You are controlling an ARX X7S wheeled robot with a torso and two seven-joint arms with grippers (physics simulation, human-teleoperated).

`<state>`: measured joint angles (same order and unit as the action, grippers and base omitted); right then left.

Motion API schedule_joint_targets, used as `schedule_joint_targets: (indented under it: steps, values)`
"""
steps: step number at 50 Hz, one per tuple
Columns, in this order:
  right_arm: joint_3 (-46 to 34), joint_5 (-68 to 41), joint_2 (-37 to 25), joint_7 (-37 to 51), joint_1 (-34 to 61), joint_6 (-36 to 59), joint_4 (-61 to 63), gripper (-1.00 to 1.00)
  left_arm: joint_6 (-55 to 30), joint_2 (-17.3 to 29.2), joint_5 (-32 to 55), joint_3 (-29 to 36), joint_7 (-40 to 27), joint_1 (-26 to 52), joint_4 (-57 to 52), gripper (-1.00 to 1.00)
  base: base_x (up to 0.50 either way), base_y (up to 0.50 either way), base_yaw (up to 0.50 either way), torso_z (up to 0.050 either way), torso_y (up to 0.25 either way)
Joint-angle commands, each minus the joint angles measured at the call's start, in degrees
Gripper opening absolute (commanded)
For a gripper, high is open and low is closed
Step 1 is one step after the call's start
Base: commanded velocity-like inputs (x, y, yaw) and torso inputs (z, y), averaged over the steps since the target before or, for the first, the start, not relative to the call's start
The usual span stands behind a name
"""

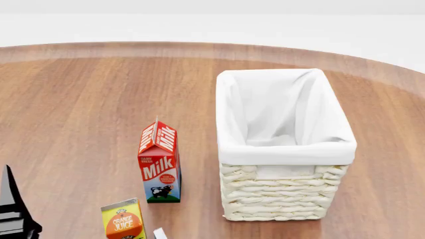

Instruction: Pick up the alphabet soup, and put it in the basket.

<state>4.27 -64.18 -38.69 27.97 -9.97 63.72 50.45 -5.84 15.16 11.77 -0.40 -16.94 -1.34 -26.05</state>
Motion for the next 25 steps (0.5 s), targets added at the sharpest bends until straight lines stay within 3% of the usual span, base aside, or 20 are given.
schedule_joint_targets:
  steps: [1, 25]
  values:
    - [-2.97, 1.99, 0.15, -1.33, 2.47, 0.05, -3.11, 1.0, -0.03, 0.19, 0.46, -0.03, -0.39, -0.11, -0.54, 1.0, 0.0, 0.0, 0.0, 0.0, 0.0]
    - [-9.03, 6.36, 0.7, -3.99, 4.86, -0.46, -7.71, 1.0, 0.28, 0.58, 1.01, 0.16, -1.1, -0.79, -1.48, 1.0, 0.0, 0.0, 0.0, 0.0, 0.0]
